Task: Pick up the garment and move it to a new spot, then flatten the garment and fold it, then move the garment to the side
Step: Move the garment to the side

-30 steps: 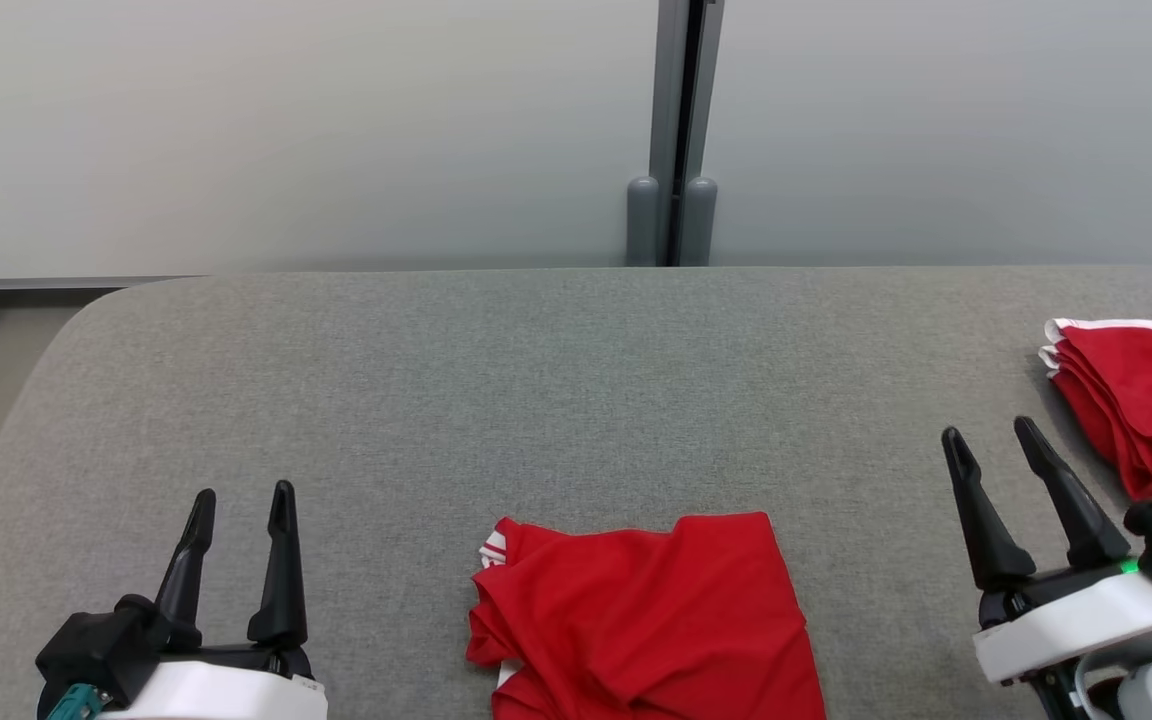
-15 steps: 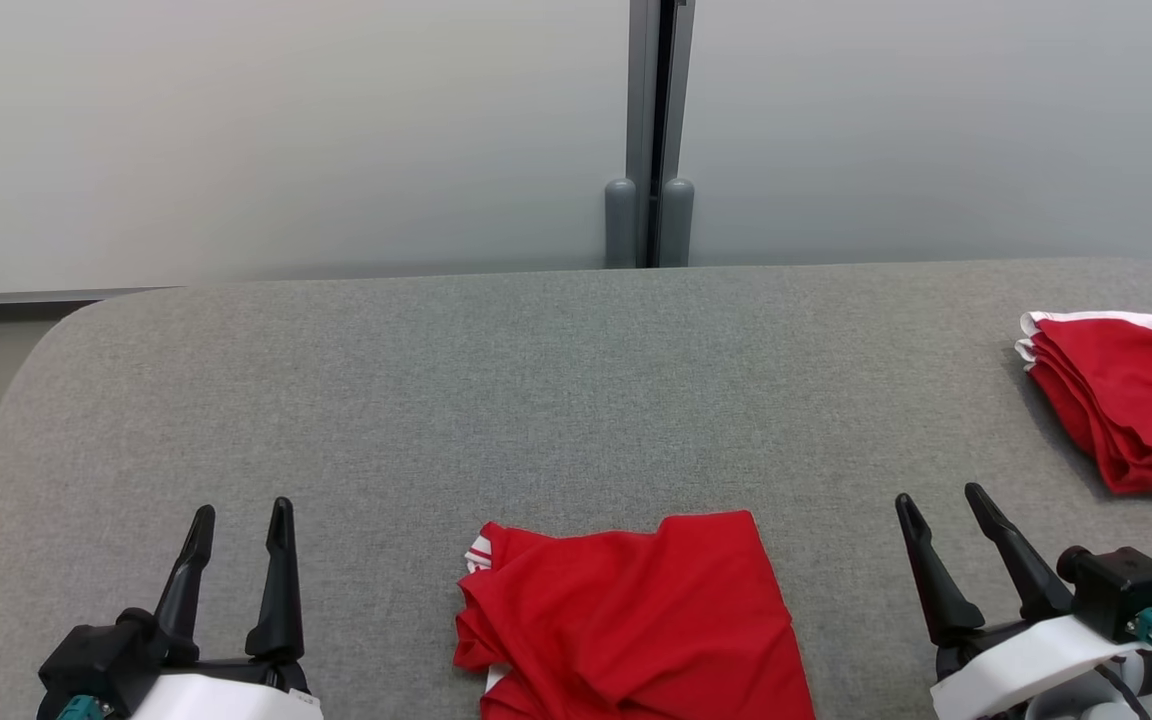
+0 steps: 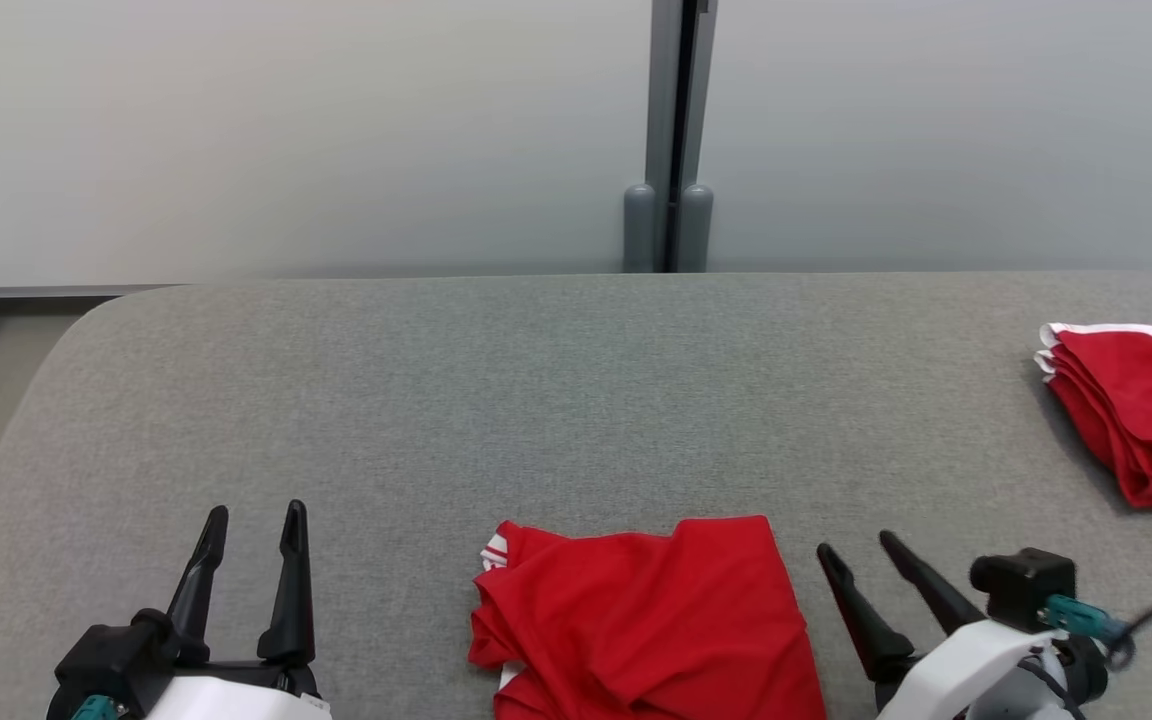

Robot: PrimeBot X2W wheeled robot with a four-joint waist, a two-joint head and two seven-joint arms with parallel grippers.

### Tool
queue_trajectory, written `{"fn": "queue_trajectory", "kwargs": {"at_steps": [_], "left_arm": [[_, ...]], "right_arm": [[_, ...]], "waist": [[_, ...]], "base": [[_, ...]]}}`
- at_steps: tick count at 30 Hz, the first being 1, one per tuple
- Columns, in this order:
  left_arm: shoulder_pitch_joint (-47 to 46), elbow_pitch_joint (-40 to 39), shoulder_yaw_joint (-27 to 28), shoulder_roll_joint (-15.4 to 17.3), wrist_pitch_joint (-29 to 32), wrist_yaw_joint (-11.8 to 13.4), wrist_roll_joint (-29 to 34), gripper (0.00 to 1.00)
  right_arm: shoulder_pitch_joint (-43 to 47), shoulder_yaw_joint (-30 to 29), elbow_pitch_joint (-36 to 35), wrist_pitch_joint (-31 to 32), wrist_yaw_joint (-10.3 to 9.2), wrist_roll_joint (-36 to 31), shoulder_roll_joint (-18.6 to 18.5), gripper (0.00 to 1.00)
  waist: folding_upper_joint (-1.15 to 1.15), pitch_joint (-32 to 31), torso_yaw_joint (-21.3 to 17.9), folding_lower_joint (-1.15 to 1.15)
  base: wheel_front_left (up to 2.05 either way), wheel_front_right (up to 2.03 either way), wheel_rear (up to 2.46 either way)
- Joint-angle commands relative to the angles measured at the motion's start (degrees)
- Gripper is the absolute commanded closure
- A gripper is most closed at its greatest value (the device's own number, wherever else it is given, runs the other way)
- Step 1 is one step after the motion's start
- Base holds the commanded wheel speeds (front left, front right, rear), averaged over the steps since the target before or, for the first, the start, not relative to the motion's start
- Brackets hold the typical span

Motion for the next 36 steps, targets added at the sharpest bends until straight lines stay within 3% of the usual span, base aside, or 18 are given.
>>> {"fn": "queue_trajectory", "kwargs": {"at_steps": [1, 10, 20, 21, 22, 29, 36], "left_arm": [[-0.5, 0.1, 0.0, 0.2, -0.2, -0.3, 0.5, 0.0], [-0.4, 0.5, -0.3, -0.3, -0.2, -0.6, 0.9, 0.0], [-0.8, 0.7, -0.1, -0.6, -0.2, -0.8, 1.1, 0.0], [-0.7, 0.8, -0.1, -0.6, -0.2, -0.8, 1.1, 0.0], [-0.7, 0.9, -0.1, -0.6, -0.2, -0.8, 1.1, 0.0], [-0.8, 0.4, -0.8, -0.9, -0.2, -1.0, 1.4, 0.0], [-1.7, -0.1, -3.5, -1.3, -0.2, -1.3, 1.3, 0.0]], "right_arm": [[-1.0, 0.8, 1.1, 1.7, 0.01, 0.9, -0.6, 0.0], [-5.7, 2.1, 11.9, 15.9, 0.01, 8.0, 1.8, 0.0], [-6.5, 1.5, 17.8, 23.2, 0.01, 12.4, 4.0, 0.0], [-6.7, 1.6, 17.5, 22.9, 0.01, 12.6, 4.1, 0.6], [-6.9, 1.7, 16.9, 22.5, 0.01, 12.6, 4.0, 1.0], [-9.9, 3.4, 12.7, 18.4, 0.01, 11.0, 0.7, 1.0], [-17.2, 7.1, 7.4, 22.5, 0.01, 10.2, -5.2, 1.0]], "waist": [[0.0, 0.1, 0.6, 0.0], [0.0, 0.5, 5.5, 0.0], [0.0, 1.1, 8.4, 0.0], [0.0, 1.1, 8.5, 0.0], [0.0, 1.0, 8.5, 0.0], [0.0, 0.1, 6.8, 0.0], [0.0, 0.1, 1.5, 0.0]], "base": [[0.0, 0.0, 0.0], [0.0, 0.0, 0.0], [0.0, 0.0, 0.0], [0.0, 0.0, 0.0], [0.0, 0.0, 0.0], [0.0, 0.0, 0.0], [0.0, 0.0, 0.0]]}}
